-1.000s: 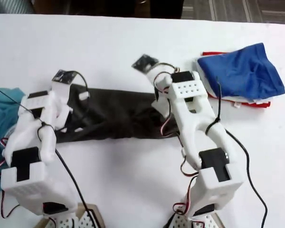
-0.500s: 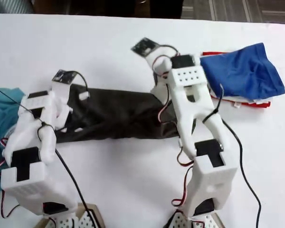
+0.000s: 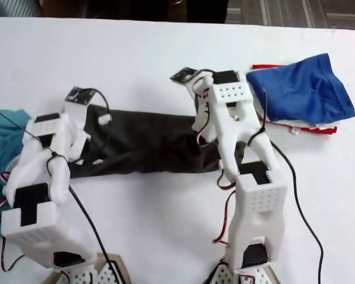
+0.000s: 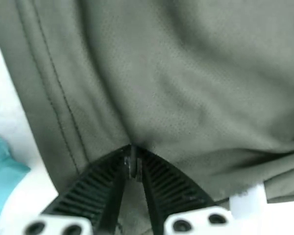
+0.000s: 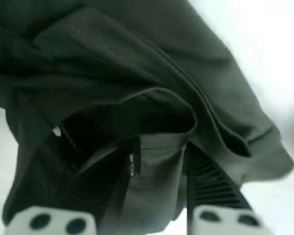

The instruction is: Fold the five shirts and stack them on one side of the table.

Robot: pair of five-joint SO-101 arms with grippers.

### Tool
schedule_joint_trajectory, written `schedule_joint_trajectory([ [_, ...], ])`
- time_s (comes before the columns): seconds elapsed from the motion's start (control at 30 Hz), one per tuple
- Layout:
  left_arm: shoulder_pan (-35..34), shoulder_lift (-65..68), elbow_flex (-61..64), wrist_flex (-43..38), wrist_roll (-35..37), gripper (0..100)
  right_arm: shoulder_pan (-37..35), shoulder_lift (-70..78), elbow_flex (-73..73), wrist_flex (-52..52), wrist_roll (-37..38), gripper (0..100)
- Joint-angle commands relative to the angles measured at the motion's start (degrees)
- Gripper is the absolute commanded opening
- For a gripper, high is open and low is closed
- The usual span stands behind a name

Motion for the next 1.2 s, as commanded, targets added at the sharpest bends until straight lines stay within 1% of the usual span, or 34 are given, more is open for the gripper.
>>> schedule_joint_trajectory([
  [0.0,-0.35,0.0,0.22,-2.55,-0.09,3,-0.22,0.57,-2.37,-0.22,-0.44,14.9],
  [0.2,-0.35,0.0,0.22,-2.55,-0.09,3,0.22,2.24,-2.37,-1.27,-0.26,13.7],
  [0.23,-0.35,0.0,0.22,-2.55,-0.09,3,0.57,2.33,-2.37,-1.98,-0.26,11.3],
  [0.3,-0.35,0.0,0.22,-2.55,-0.09,3,1.45,2.24,-2.37,-4.53,-0.26,2.0],
  [0.33,-0.35,0.0,0.22,-2.55,-0.09,3,2.07,2.07,-2.37,-5.76,-0.26,1.2],
  [0.37,-0.35,0.0,0.22,-2.55,-0.09,3,2.86,1.98,-2.37,-6.73,-0.26,3.3],
  [0.43,-0.35,0.0,0.22,-2.55,-0.09,3,4.44,1.89,-3.08,-8.13,-0.26,1.5],
  [0.67,-0.35,0.0,0.22,-2.55,-0.09,3,8.66,1.98,-9.85,-8.13,-0.35,1.9],
  [0.87,-0.35,0.0,0.22,-2.55,-0.09,3,8.84,1.89,-14.68,-3.3,-0.53,2.1],
  [0.97,-0.35,0.0,0.22,-2.55,-0.09,3,7.69,1.89,-17.85,1.8,-0.26,2.3],
  [1.03,-0.35,0.0,0.22,-2.55,-0.09,3,5.58,1.89,-20.04,7.25,-0.26,5.5],
  [1.1,-0.35,0.0,0.22,-2.55,-0.09,3,2.33,1.8,-21.1,11.74,-0.53,11.1],
  [1.17,-0.35,0.0,0.22,-2.55,-0.09,3,0.13,0.48,-19.34,11.82,-0.7,16.6],
])
